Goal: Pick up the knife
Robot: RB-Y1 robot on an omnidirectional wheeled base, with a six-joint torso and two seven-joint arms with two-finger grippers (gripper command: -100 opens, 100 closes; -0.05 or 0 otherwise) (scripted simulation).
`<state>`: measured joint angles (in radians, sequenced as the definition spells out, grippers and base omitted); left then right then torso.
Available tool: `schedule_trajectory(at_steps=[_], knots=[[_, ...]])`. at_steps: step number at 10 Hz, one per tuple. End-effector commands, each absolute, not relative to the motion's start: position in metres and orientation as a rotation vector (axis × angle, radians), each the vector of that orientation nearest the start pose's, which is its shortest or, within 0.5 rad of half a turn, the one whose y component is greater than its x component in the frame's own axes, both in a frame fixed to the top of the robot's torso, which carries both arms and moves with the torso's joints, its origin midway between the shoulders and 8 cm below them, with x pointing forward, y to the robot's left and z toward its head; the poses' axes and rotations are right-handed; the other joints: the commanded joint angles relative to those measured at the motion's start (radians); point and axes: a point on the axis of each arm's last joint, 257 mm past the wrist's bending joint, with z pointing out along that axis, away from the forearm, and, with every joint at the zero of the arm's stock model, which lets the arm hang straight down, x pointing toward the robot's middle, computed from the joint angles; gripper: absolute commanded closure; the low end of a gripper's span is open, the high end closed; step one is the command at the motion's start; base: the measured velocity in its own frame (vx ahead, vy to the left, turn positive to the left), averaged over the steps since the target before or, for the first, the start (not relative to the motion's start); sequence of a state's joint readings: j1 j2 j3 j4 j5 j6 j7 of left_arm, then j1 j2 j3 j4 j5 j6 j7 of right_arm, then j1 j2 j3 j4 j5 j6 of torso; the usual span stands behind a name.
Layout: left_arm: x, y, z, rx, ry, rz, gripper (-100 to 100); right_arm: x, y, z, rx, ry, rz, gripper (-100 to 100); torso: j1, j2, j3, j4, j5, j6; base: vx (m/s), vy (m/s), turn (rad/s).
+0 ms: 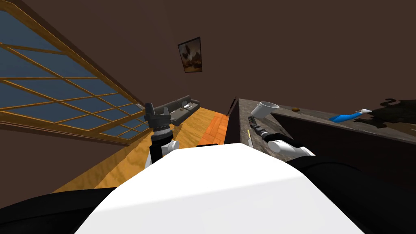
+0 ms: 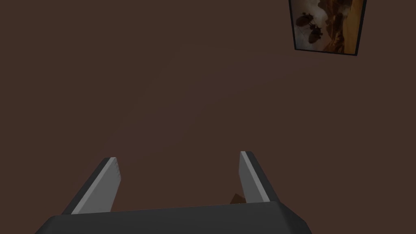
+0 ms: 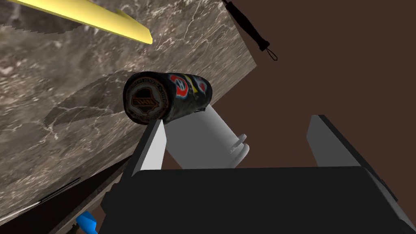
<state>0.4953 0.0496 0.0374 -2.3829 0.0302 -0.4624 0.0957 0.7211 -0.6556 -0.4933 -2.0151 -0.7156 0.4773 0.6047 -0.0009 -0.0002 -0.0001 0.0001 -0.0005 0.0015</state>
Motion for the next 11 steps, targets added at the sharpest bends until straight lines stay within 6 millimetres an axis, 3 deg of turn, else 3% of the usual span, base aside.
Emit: schedule_trajectory(at_steps=[1, 11], knots=[[0.327, 0.283, 0.065, -0.612, 0.564, -1.396, 0, 0.287, -0.578, -0.242, 1.180, 1.774, 0.220, -100, 0.000, 0.000, 0.000, 0.000, 0.000, 0.000, -0.025, -0.019, 0.258], [0.327, 0.283, 0.065, -0.612, 0.564, -1.396, 0, 0.243, -0.586, -0.285, 1.321, 1.994, 0.149, -100, 0.000, 0.001, 0.000, 0.000, 0.000, 0.000, -0.030, -0.013, 0.119]])
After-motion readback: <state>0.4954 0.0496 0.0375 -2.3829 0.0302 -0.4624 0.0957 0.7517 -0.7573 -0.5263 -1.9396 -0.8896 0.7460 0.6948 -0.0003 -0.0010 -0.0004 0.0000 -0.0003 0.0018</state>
